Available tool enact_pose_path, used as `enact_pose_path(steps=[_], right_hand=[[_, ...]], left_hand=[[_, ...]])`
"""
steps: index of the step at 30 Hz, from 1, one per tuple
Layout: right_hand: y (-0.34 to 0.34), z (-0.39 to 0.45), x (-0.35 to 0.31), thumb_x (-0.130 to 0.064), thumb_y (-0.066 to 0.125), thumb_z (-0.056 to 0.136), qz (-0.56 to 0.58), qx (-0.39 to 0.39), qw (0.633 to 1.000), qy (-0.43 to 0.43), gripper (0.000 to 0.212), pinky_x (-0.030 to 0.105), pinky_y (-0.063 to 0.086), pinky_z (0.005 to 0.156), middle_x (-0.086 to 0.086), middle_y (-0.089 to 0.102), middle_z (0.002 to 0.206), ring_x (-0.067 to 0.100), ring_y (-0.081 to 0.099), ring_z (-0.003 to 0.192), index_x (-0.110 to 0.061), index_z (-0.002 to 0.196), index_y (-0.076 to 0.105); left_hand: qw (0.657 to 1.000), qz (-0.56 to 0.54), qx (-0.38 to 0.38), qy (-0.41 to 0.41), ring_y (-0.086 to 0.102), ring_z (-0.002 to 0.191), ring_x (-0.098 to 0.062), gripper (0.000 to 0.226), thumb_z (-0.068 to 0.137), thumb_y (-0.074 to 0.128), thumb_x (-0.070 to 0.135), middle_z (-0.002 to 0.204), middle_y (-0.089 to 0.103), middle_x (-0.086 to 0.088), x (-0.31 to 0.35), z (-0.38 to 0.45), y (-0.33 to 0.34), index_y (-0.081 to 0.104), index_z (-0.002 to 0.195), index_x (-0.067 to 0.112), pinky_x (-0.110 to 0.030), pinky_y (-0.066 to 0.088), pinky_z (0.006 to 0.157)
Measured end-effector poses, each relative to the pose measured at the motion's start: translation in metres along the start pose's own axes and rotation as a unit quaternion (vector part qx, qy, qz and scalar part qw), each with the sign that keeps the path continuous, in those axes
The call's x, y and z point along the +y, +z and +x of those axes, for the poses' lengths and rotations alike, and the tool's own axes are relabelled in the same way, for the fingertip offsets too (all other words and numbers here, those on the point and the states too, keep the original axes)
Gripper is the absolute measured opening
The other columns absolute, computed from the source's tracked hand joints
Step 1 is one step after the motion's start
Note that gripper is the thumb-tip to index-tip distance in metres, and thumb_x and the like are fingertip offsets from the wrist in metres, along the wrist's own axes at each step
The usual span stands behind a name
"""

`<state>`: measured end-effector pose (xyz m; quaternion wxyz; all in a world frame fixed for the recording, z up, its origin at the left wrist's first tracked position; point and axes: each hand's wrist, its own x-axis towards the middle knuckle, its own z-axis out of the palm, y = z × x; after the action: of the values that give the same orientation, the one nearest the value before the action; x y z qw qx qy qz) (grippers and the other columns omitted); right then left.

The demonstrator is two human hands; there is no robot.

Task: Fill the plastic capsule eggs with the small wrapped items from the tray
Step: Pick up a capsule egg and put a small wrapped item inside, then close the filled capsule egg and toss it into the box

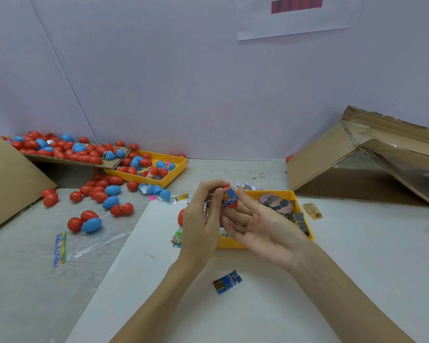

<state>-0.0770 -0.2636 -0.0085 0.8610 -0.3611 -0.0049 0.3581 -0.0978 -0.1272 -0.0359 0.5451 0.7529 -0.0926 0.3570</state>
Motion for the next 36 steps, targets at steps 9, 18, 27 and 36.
enact_pose_path(steps=[9,18,27,36], right_hand=[[-0.003,0.001,-0.002,-0.024,0.073,0.091,-0.068,0.004,0.997,-0.038,0.029,0.029,0.063,0.076,0.020,0.075,0.110,0.024,0.075,0.093,0.001,0.106,0.078],[-0.019,-0.008,-0.093,-0.026,0.046,0.106,0.132,-0.014,0.983,-0.125,0.038,0.024,0.056,0.054,0.010,0.071,0.090,0.017,0.067,0.067,0.002,0.120,0.069],[-0.060,-0.006,-0.132,-0.034,0.034,0.111,-0.007,0.100,0.974,-0.202,0.047,0.014,0.044,0.046,0.006,0.063,0.076,0.008,0.055,0.058,-0.001,0.129,0.062],[-0.057,0.021,-0.040,-0.028,0.047,0.105,-0.325,0.083,0.928,-0.163,0.039,0.021,0.042,0.040,0.013,0.064,0.073,0.018,0.055,0.054,0.001,0.105,0.072]], left_hand=[[1.000,-0.008,-0.021,-0.002,0.068,0.099,-0.017,0.022,0.107,0.044,0.021,0.099,0.069,0.013,-0.002,-0.001,0.000,0.065,0.111,0.028,-0.026,0.056,0.081],[0.999,-0.013,-0.004,-0.040,0.072,0.089,-0.014,0.036,0.110,0.028,0.038,0.107,0.074,0.016,-0.003,0.009,-0.018,0.052,0.135,0.029,-0.023,0.058,0.073],[0.997,0.038,-0.003,-0.072,0.069,0.087,-0.001,0.035,0.103,0.037,0.040,0.086,0.072,0.017,-0.009,0.015,-0.021,0.067,0.104,0.021,-0.009,0.050,0.065],[0.979,0.128,0.056,-0.147,0.062,0.092,-0.005,0.019,0.106,0.050,0.027,0.099,0.068,0.009,-0.034,0.018,-0.032,0.067,0.104,0.020,-0.008,0.047,0.067]])
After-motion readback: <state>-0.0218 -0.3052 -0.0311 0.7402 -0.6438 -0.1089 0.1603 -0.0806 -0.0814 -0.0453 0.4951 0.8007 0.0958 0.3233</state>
